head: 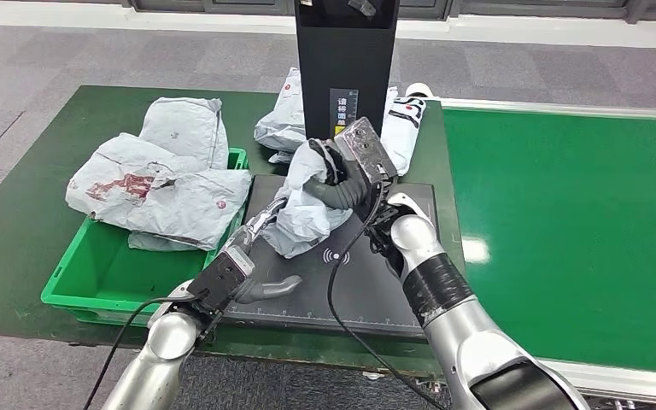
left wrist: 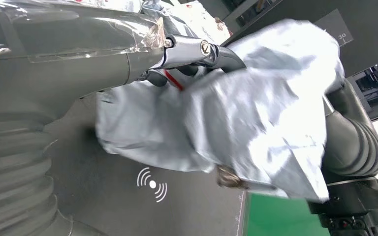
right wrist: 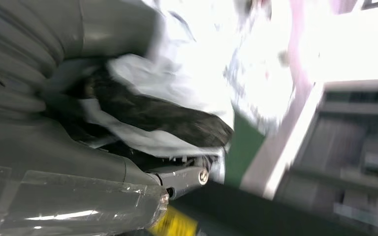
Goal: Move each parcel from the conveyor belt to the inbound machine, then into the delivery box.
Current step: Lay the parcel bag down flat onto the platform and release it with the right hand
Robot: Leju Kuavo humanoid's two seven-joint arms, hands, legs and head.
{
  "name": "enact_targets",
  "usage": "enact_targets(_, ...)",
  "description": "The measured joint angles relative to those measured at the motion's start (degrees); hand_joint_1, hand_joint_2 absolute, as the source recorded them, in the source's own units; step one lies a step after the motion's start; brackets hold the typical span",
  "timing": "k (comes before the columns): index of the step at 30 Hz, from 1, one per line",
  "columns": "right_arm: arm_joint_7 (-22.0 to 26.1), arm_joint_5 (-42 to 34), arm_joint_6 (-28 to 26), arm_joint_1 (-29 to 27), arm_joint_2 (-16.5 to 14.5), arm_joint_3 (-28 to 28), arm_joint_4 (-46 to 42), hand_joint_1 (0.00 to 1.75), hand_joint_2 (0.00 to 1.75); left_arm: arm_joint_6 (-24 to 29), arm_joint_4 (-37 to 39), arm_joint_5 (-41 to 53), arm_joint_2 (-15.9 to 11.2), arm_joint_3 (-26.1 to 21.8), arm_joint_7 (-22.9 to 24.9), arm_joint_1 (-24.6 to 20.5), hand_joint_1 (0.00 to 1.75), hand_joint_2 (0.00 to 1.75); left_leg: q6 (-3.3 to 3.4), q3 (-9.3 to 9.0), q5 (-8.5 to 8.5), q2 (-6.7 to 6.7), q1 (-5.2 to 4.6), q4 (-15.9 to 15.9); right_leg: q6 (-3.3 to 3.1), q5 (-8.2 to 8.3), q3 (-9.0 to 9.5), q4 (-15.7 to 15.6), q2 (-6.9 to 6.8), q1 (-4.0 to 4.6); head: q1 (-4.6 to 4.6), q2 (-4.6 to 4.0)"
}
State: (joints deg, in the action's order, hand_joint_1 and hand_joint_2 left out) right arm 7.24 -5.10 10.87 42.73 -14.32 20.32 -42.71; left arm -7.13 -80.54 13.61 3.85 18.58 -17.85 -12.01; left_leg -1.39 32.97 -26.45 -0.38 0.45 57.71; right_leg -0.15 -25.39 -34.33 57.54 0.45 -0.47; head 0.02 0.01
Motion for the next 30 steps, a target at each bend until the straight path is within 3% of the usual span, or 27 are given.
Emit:
enact_targets(9, 0.8, -3.7, 1.5, 0.4, -0.3, 1.6, 1.1, 0.0, 1.75, 0.3, 0.5, 0.0, -0.2, 0.0, -0.3, 0.0, 0.0, 1.75, 0.0, 0.0, 0.0, -0.01, 0.0, 0.0, 0.0, 0.01, 0.01, 0.0, -0.01, 0.0, 0.01, 0.01)
enact_targets(20, 0.8, -3.1, 1.2, 0.6, 0.5, 2.0, 1.2, 0.0, 1.75, 0.5, 0.5, 0.0, -0.4, -0.1, -0.4, 0.0, 0.0, 1.75, 0.0, 0.0, 0.0, -0.01, 0.0, 0.0, 0.0, 0.01, 0.01, 0.0, -0.01, 0.0, 0.01, 0.01)
enact_targets(23, 0.9, 3.5, 0.3, 1.0, 2.2, 3.6, 1.1, 0.0, 1.75, 0.7, 0.3, 0.2, -0.5, -0.4, -0.3, 0.2, 0.0, 1.75, 0.0, -0.01, 0.0, -0.02, 0.0, 0.0, 0.01, 0.01, 0.02, 0.0, -0.01, 0.0, 0.01, 0.01)
enact_targets(27, -2.7, 23.2, -4.7, -0.9, 7.1, 6.8, -4.1, 0.0, 1.75, 1.3, -1.3, 1.7, -0.6, -2.4, -0.3, 2.6, 0.0, 1.75, 0.01, -0.01, 0.0, -0.04, -0.01, 0.0, 0.01, 0.01, 0.03, 0.0, -0.02, -0.01, -0.01, 0.01)
enact_targets(30, -7.7, 37.6, -7.1, -5.5, 11.2, 7.2, -13.2, 0.0, 0.44, 1.5, -3.8, 3.3, -0.6, -4.5, 0.1, 5.6, 0.0, 1.75, 0.03, -0.01, -0.04, -0.03, -0.01, 0.0, 0.02, 0.0, 0.03, -0.1, -0.02, -0.01, 0.01, 0.01)
